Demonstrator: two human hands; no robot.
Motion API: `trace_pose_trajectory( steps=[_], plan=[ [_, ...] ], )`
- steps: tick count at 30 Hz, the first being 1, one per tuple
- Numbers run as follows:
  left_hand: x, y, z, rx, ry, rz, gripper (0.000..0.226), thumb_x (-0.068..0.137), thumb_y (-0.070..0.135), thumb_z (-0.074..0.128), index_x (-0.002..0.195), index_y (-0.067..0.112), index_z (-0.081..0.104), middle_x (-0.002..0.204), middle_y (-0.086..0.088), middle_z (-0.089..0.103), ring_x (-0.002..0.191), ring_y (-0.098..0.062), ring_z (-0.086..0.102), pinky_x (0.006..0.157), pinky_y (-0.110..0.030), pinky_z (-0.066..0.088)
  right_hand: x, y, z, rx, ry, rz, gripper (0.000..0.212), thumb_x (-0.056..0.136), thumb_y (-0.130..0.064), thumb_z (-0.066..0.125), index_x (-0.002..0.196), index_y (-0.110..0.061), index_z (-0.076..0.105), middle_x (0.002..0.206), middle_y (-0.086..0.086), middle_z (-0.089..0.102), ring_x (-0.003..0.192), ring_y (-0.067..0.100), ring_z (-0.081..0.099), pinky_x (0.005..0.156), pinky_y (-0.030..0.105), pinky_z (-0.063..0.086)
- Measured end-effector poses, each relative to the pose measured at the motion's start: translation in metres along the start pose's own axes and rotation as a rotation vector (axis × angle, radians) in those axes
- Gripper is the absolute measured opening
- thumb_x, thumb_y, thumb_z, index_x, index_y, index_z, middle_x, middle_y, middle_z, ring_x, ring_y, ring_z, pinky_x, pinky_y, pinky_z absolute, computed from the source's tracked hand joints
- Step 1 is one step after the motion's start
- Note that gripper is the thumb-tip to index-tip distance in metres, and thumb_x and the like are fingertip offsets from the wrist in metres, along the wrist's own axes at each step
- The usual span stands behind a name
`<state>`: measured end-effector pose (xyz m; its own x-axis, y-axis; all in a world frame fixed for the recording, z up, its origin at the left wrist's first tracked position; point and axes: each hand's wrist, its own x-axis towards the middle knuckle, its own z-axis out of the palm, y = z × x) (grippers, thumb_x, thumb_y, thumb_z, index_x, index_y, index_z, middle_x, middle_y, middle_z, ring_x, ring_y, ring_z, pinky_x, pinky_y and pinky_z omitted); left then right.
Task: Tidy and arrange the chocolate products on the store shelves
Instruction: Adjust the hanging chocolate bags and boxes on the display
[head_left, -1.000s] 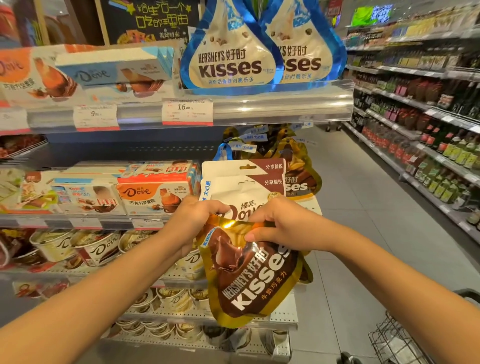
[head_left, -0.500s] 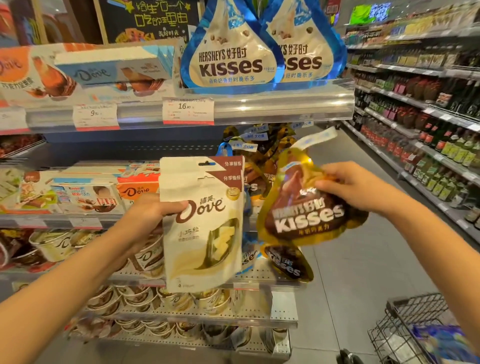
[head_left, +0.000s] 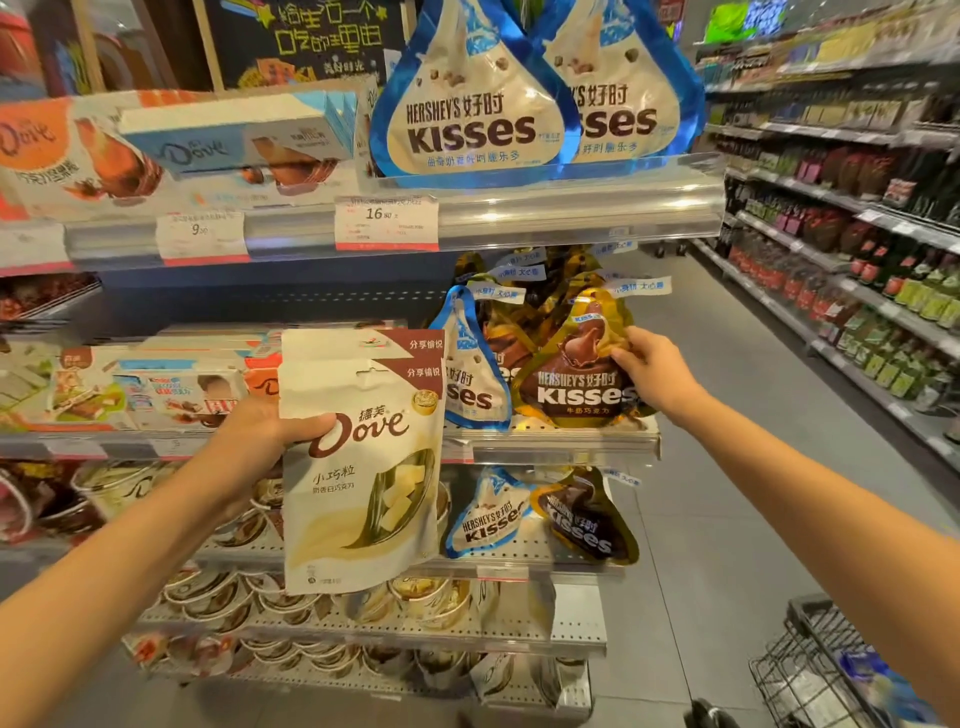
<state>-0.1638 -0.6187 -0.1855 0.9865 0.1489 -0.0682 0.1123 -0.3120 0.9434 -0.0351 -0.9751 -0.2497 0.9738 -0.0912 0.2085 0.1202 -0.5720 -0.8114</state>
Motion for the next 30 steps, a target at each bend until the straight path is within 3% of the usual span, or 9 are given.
trace_pose_trajectory(
  steps=[4,6,8,10,13,16,20,24,30],
  plan=[
    [0.0,-0.004,-0.004,0.023,-0.013,0.0,0.009,0.084,0.01,0.061,0.081,0.011,0.068,0.07,0.002,0.074,0.061,-0.007,0.069,0.063,-0.031,0.045,-0.017,-0.005,0.009,-0.053,0.25,-0.036,0.04,0.088,-0.02,0.06,0.125,-0.013,0.047,0.123,0.007,0.055,0.115,0.022,0.051,0.1,0.041,0.038],
    [0.003,-0.005,-0.006,0.029,-0.012,0.004,0.009,0.085,0.012,0.061,0.081,0.01,0.069,0.071,0.001,0.074,0.063,-0.008,0.07,0.063,-0.031,0.045,-0.037,-0.017,0.016,-0.08,0.496,-0.187,0.045,0.083,-0.022,0.062,0.124,-0.012,0.044,0.123,0.006,0.05,0.115,0.019,0.045,0.101,0.038,0.031],
    [0.005,-0.005,-0.008,0.028,-0.016,0.017,0.01,0.085,0.012,0.061,0.082,0.009,0.069,0.074,0.0,0.074,0.068,-0.012,0.071,0.063,-0.03,0.047,-0.053,-0.034,0.026,-0.127,0.572,-0.422,0.037,0.081,-0.02,0.06,0.115,-0.009,0.05,0.116,0.008,0.052,0.109,0.02,0.047,0.094,0.037,0.034],
    [0.008,-0.003,-0.008,0.016,-0.016,0.023,0.009,0.085,0.011,0.06,0.082,0.009,0.068,0.074,0.0,0.074,0.069,-0.013,0.071,0.059,-0.027,0.049,-0.058,-0.054,0.044,-0.123,0.383,-0.533,0.033,0.083,-0.018,0.06,0.113,-0.008,0.053,0.11,0.006,0.054,0.099,0.017,0.052,0.086,0.038,0.045],
    [0.013,0.001,-0.008,-0.018,0.007,0.009,0.009,0.086,0.009,0.06,0.082,0.01,0.067,0.069,0.003,0.073,0.066,-0.01,0.07,0.056,-0.025,0.048,-0.047,-0.079,0.078,-0.16,0.091,-0.34,0.043,0.086,-0.028,0.062,0.123,-0.014,0.047,0.112,-0.001,0.056,0.097,0.013,0.055,0.082,0.035,0.052],
    [0.017,0.005,-0.012,-0.011,0.009,0.002,0.008,0.086,0.01,0.06,0.084,0.012,0.068,0.071,0.003,0.074,0.063,-0.01,0.07,0.056,-0.028,0.048,-0.026,-0.088,0.105,-0.292,0.039,-0.129,0.047,0.083,-0.04,0.064,0.119,-0.014,0.047,0.112,0.004,0.061,0.099,0.024,0.061,0.077,0.037,0.052],
    [0.019,0.008,-0.021,0.029,-0.009,0.005,0.008,0.086,0.015,0.061,0.087,0.012,0.069,0.08,-0.005,0.075,0.072,-0.019,0.072,0.067,-0.038,0.054,-0.013,-0.089,0.116,-0.354,0.006,0.013,0.032,0.087,-0.038,0.061,0.108,-0.013,0.061,0.105,0.007,0.067,0.095,0.027,0.063,0.068,0.031,0.047],
    [0.02,0.015,-0.028,0.066,-0.028,0.05,0.009,0.087,0.017,0.06,0.086,0.013,0.068,0.076,0.0,0.074,0.065,-0.009,0.07,0.058,-0.029,0.047,-0.019,-0.09,0.108,-0.37,0.069,-0.064,0.023,0.091,-0.033,0.056,0.095,-0.014,0.069,0.089,0.007,0.068,0.086,0.028,0.064,0.062,0.03,0.04],
    [0.023,0.029,-0.042,0.059,-0.064,0.112,0.01,0.086,0.012,0.059,0.089,0.009,0.068,0.078,-0.004,0.075,0.071,-0.014,0.071,0.065,-0.029,0.047,-0.041,-0.098,0.054,-0.427,-0.016,-0.292,0.025,0.092,-0.033,0.055,0.087,-0.012,0.069,0.077,0.004,0.068,0.076,0.022,0.062,0.066,0.036,0.05]
  ],
)
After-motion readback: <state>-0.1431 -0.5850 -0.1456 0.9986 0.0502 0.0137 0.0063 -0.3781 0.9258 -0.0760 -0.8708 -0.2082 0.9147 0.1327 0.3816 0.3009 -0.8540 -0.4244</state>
